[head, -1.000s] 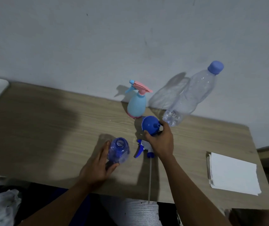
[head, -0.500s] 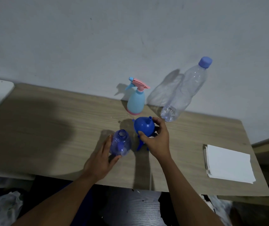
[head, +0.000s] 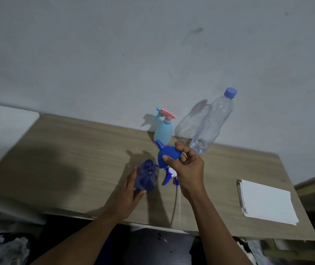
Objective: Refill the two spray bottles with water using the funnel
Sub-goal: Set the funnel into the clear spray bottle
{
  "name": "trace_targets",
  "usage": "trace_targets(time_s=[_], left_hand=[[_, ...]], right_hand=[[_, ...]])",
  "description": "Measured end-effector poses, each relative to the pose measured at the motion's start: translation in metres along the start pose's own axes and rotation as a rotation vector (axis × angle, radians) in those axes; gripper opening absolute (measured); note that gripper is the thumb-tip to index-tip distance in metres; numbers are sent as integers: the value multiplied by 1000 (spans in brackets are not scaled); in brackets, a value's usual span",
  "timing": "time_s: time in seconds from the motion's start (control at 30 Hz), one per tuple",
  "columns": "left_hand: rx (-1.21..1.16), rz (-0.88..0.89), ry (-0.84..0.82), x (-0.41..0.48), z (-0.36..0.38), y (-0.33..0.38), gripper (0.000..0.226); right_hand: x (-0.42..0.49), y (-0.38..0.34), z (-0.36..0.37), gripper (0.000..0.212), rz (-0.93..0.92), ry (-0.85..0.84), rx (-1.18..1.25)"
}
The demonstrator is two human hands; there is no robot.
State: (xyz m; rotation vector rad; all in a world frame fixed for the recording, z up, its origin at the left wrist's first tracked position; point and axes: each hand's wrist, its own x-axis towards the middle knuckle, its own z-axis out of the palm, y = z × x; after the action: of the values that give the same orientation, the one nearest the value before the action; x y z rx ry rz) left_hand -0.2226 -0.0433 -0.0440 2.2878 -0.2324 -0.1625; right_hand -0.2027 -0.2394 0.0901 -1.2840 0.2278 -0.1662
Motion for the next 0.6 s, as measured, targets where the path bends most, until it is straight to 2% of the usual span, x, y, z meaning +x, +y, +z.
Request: trace_targets(time_s=[0.13, 0.3, 0.5, 0.6], left_hand=[[-32, 20, -41, -5, -7, 0, 89], [-19, -2, -84, -13, -17, 6, 88], [-63, -33, -84, -15, -23, 15, 88], [-105, -47, -76, -16, -25, 19, 90]], right_hand=[[-6, -9, 2, 24, 6, -39, -66], [-13, -14, 8, 24, -31, -62, -198], [-24, -24, 14, 33, -241, -90, -541], [-28, -28, 14, 33, -291, -71, -645]])
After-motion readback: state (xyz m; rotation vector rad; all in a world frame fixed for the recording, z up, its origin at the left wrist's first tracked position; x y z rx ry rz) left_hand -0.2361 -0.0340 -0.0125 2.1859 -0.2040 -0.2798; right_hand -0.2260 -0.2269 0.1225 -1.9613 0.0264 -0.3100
